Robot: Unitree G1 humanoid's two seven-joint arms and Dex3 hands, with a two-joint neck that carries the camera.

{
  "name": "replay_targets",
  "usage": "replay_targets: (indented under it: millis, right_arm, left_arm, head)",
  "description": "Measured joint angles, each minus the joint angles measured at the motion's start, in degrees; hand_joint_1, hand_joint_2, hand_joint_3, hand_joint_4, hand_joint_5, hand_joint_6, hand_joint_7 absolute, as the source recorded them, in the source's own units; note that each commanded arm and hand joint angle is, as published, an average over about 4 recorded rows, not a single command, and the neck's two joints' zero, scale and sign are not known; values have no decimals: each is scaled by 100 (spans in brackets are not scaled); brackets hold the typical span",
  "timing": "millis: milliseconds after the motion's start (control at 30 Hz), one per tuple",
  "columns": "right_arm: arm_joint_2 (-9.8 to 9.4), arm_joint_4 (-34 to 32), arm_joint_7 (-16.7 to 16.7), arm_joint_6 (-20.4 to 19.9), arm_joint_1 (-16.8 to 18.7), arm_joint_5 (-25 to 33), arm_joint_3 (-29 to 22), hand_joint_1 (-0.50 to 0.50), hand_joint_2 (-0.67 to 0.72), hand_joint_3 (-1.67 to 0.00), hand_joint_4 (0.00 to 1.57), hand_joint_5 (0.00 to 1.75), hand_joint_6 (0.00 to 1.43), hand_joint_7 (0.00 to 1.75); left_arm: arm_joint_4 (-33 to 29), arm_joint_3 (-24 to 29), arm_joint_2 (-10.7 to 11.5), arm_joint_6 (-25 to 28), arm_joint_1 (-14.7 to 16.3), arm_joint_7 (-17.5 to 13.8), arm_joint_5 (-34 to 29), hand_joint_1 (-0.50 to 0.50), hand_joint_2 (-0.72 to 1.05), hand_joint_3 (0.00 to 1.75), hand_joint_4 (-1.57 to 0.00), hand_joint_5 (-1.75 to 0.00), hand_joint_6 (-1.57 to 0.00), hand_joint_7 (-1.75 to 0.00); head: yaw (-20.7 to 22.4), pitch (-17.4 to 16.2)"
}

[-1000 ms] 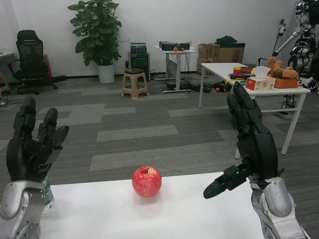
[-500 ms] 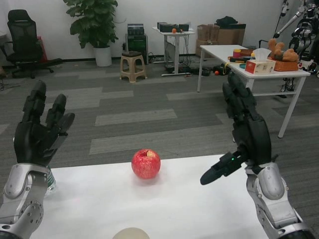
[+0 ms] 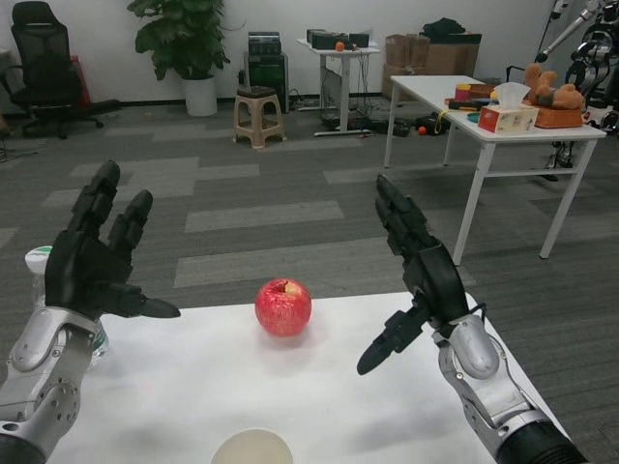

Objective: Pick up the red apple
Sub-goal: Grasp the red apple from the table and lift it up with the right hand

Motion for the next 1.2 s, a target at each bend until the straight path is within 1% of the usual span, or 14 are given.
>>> replay_targets:
  millis: [67, 167, 267, 333, 400, 467, 567, 633, 700, 767, 867, 1000, 1200]
  right_arm:
    - [96, 444, -5, -17, -258, 7, 328, -46, 33, 0, 0, 0, 0, 7]
    - [326, 1144, -8, -19, -606, 8, 783, -46, 28, 0, 0, 0, 0, 7]
    - [562, 1745, -10, -15, -926, 7, 1067, -46, 30, 0, 0, 0, 0, 7]
    - [713, 2162, -11, -15, -1154, 8, 1243, -46, 33, 0, 0, 0, 0, 7]
    - [844, 2511, -10, 6, -1356, 8, 1415, -46, 34, -4, 0, 0, 0, 7]
    - [939, 2788, -8, 23, -1497, 7, 1558, -46, 34, -4, 0, 0, 0, 7]
    - [1050, 3317, -12, 62, -1731, 8, 1766, -49, 34, 0, 0, 0, 0, 7]
    - [1131, 3695, -32, 82, -1903, 8, 1911, -48, 34, 0, 0, 0, 0, 7]
    - [1204, 3969, -83, 112, -2039, 7, 2025, -48, 38, 0, 0, 0, 0, 7]
    - [1275, 4165, -158, 140, -2142, 6, 2105, -50, 41, 0, 0, 0, 0, 7]
    - [1360, 4375, -286, 158, -2259, 3, 2207, -50, 41, 0, 0, 0, 0, 7]
    - [1414, 4594, -517, 170, -2385, -1, 2354, -50, 41, 0, 0, 0, 0, 7]
    - [1516, 4955, -875, 208, -2616, -5, 2566, -50, 41, 0, 0, 0, 0, 7]
  left_arm:
    - [15, 0, 7, 7, -4, -12, 11, -50, -10, 0, 0, -31, 0, -2]
    - [33, 2, 12, 14, -1, -26, 21, -50, -10, 0, 0, -31, 0, 0]
    - [47, 4, 9, 18, -2, -32, 39, -50, -10, 0, 0, -31, 0, -3]
    - [63, 5, 5, 21, -8, -33, 58, -50, -6, 0, 0, -31, 0, -7]
    - [89, 4, -2, 25, -18, -34, 74, -50, -2, 0, 0, -31, 0, -5]
    - [128, 2, -5, 26, -24, -34, 82, -50, -2, 0, 0, -31, 0, -2]
    - [187, -3, -15, 32, -30, -34, 101, -50, -2, 0, 0, -31, 0, -2]
    - [213, -8, -25, 35, -38, -34, 111, -50, -2, 0, 0, -31, 0, -2]
    - [234, -26, -34, 36, -59, -34, 114, -50, -2, 0, 0, -31, 0, 0]
    - [260, -65, -43, 35, -89, -33, 115, -50, -2, 0, 0, -31, 0, -3]
    - [298, -132, -66, 35, -147, -34, 117, -50, -2, 0, 0, -31, 0, -3]
    - [379, -193, -76, 33, -207, -34, 117, -50, -2, 0, 0, -31, 0, 0]
    - [504, -381, -82, 34, -253, -34, 117, -50, -2, 0, 0, -31, 0, -3]
  head:
    - [-23, 14]
    - [-56, 29]
    - [-109, 53]
    - [-153, 93]
    - [-182, 127]
    - [-199, 139]
    - [-242, 148]
    - [-288, 158]
    - [-321, 176]
    - [-359, 189]
    - [-398, 202]
    - [-431, 232]
    - [-497, 196]
